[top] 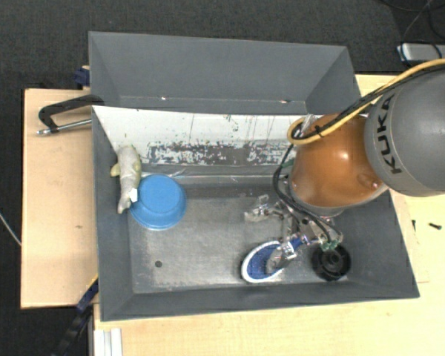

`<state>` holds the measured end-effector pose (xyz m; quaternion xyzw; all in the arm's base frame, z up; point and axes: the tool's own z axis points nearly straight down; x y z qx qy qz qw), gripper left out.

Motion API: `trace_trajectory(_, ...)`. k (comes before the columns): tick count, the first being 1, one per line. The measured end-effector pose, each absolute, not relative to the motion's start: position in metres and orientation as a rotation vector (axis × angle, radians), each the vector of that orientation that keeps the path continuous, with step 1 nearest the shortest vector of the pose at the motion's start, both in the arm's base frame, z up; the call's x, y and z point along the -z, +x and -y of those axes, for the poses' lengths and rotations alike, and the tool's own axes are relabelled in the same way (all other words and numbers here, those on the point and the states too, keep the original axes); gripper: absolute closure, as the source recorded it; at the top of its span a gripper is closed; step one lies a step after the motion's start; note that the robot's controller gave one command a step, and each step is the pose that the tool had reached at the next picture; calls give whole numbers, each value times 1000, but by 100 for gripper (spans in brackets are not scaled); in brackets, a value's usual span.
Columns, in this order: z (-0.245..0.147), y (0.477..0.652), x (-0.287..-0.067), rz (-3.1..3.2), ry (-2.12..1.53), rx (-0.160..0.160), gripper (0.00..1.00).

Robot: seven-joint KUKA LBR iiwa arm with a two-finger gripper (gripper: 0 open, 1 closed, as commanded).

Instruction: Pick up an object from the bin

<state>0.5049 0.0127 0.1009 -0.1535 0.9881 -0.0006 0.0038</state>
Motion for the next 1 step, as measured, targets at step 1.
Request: trace_trajectory(1,-67,501,-106,-2960,-1016,5,0)
